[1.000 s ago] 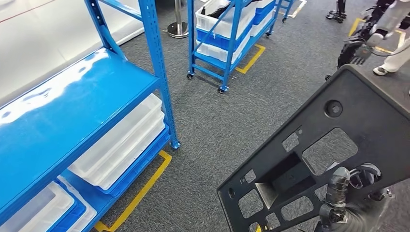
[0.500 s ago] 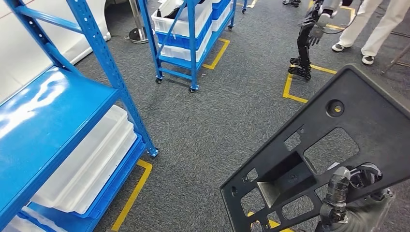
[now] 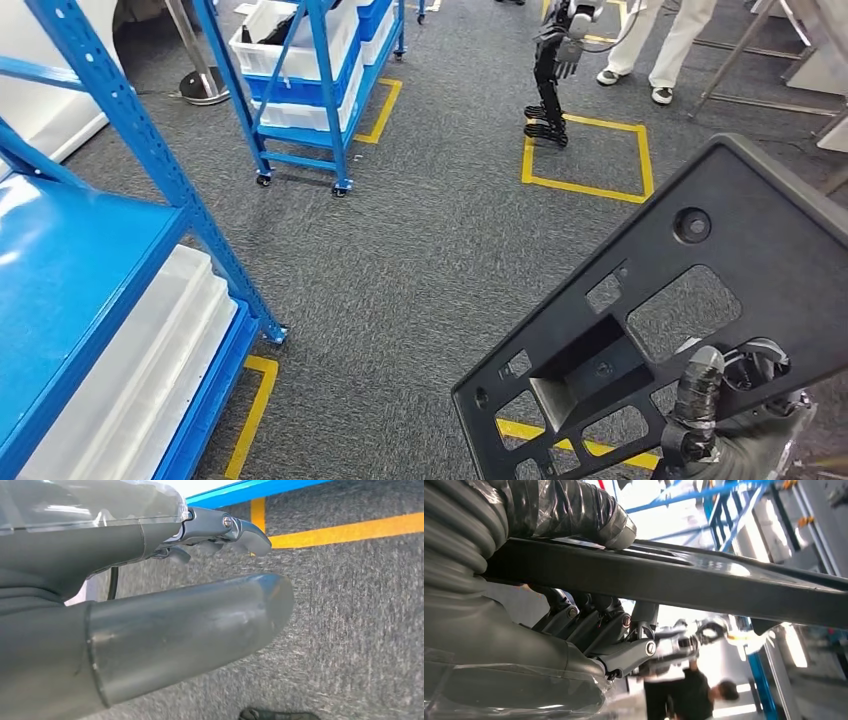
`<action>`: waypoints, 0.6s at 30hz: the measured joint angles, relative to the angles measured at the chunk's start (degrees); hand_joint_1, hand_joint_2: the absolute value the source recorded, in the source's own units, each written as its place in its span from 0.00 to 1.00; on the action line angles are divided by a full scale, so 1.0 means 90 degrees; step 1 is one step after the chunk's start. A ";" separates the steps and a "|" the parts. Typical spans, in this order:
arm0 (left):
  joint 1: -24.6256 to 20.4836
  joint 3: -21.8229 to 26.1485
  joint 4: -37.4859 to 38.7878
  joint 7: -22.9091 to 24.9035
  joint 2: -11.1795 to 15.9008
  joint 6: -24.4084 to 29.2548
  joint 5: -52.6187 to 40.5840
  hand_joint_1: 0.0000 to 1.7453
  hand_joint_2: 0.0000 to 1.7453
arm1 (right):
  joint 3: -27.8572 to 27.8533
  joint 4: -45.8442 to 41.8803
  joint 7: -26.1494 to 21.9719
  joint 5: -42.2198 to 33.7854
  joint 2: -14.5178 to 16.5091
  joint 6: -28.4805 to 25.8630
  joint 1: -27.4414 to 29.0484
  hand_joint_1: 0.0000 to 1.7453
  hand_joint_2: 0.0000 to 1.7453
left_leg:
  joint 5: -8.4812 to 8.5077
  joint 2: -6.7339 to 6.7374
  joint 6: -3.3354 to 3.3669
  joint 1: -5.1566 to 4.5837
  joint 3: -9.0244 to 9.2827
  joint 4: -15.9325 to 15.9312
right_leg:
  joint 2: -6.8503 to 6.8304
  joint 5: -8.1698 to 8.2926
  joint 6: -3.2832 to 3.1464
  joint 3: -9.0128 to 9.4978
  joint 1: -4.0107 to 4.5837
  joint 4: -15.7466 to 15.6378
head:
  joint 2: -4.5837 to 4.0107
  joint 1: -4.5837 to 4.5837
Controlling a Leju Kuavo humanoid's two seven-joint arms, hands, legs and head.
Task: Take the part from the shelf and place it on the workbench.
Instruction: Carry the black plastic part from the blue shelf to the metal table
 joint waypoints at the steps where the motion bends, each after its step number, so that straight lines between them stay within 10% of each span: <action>1: 0.0001 0.0001 0.0000 0.0002 0.0001 0.0000 0.0000 0.00 0.00 | 0.0000 0.0002 0.0001 -0.0001 0.0000 0.0000 0.0004 1.00 1.00 | -0.0013 0.0093 0.0004 -0.0010 0.0008 0.0000 | -0.0018 0.0063 -0.0011 -0.0023 0.0001 0.0032 | 0.0000 0.0001; 6: -0.0029 0.0000 0.0000 0.0004 -0.0010 -0.0002 -0.0002 0.00 0.00 | 0.0002 0.0004 0.0002 -0.0002 0.0000 -0.0013 -0.0003 1.00 1.00 | -0.0110 0.0453 -0.0053 -0.0056 0.0126 -0.0008 | -0.0536 0.0779 -0.0229 0.0872 0.0180 -0.1673 | 0.0000 -0.0001; 13: -0.0041 0.0001 0.0000 0.0009 -0.0013 -0.0002 -0.0002 0.00 0.00 | 0.0000 0.0003 0.0002 -0.0002 0.0000 -0.0019 0.0006 1.00 1.00 | -0.0135 0.0635 -0.0107 -0.0060 0.0171 -0.0044 | -0.0431 0.0765 -0.0277 0.0865 0.0230 -0.1743 | 0.0000 -0.0002; 15: -0.0054 0.0001 0.0000 0.0007 -0.0008 -0.0003 -0.0004 0.00 0.00 | 0.0000 -0.0002 0.0001 -0.0001 0.0001 -0.0022 0.0014 1.00 1.00 | -0.0224 0.0454 -0.0146 -0.0051 0.0174 0.0046 | -0.0318 0.0810 -0.0322 0.0929 0.0182 -0.1845 | 0.0000 -0.0002; 18: -0.0018 0.0001 0.0000 0.0010 -0.0001 -0.0010 -0.0002 0.00 0.00 | 0.0000 0.0001 0.0002 -0.0002 0.0008 -0.0024 0.0004 1.00 1.00 | -0.0642 -0.0083 -0.0214 -0.0030 -0.0374 0.1134 | 0.0098 0.0850 -0.0399 0.1001 0.0106 -0.1929 | 0.0000 -0.0010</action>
